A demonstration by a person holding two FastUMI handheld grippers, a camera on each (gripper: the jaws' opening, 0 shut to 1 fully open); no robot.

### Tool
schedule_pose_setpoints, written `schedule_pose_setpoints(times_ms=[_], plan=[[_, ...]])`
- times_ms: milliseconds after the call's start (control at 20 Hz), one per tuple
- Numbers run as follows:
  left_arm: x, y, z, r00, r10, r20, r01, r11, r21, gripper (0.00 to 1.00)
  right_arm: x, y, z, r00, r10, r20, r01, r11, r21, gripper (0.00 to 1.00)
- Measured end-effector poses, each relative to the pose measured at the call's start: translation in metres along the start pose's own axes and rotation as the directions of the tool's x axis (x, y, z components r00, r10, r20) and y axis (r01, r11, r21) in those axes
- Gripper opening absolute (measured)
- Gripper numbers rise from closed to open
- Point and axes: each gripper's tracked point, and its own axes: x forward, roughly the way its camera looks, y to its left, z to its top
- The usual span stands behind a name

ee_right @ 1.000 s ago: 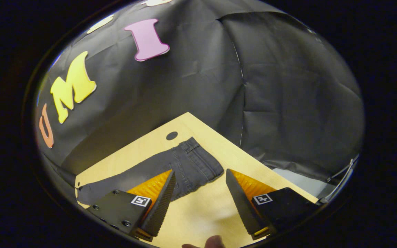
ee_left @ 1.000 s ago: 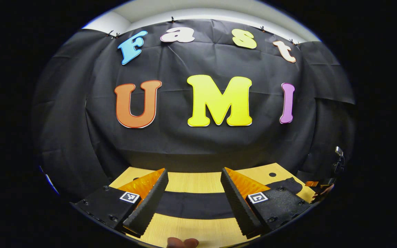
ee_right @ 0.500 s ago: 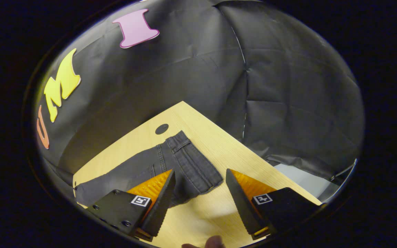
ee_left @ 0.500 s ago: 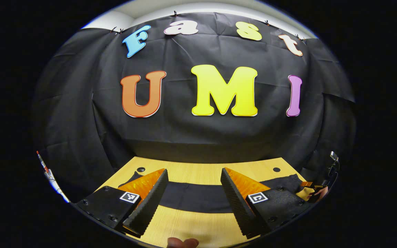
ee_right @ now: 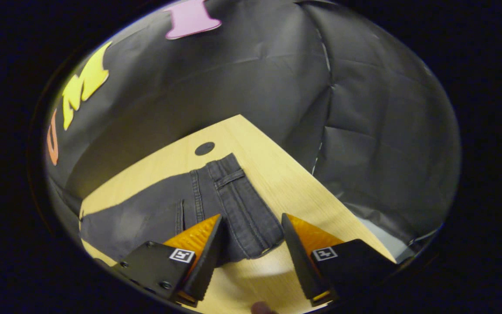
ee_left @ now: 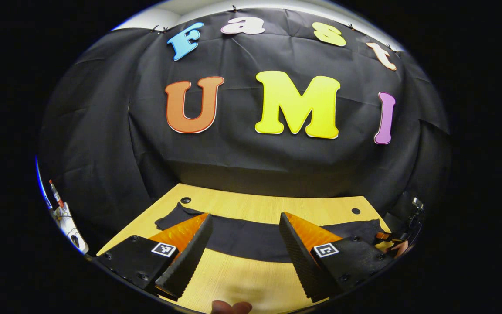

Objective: Grasp the waist and the cuffs of the jeans and fold them to make the two legs overlap; first hold the waist and fold one-third of the jeans toward the cuffs, then hold the cuffs and fold the remaining one-third in the same direction to finish folding.

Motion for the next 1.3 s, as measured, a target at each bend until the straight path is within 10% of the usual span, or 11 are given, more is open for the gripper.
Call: schedule_pose_setpoints(times_ms=[400, 700, 1300], plan=[[-0.009, 0.023, -0.008, 0.999, 0.036, -0.004, -0.036, 0.997, -0.068, 0.99, -0.016, 0.018, 0.022, 0.997, 0.014, -0.076, -0.025, 0.988, -0.153, 0.02], [-0.021, 0.05, -0.016, 0.998, 0.068, 0.009, -0.066, 0.989, -0.132, 0.98, -0.084, 0.077, 0.068, 0.995, 0.104, -0.008, -0.104, 0.975, -0.195, 0.05], [-0.062, 0.152, -0.045, 0.981, 0.193, 0.022, -0.178, 0.937, -0.299, 0.98, -0.176, 0.339, 0.058, 0.93, 0.361, -0.069, -0.364, 0.879, -0.307, 0.05]])
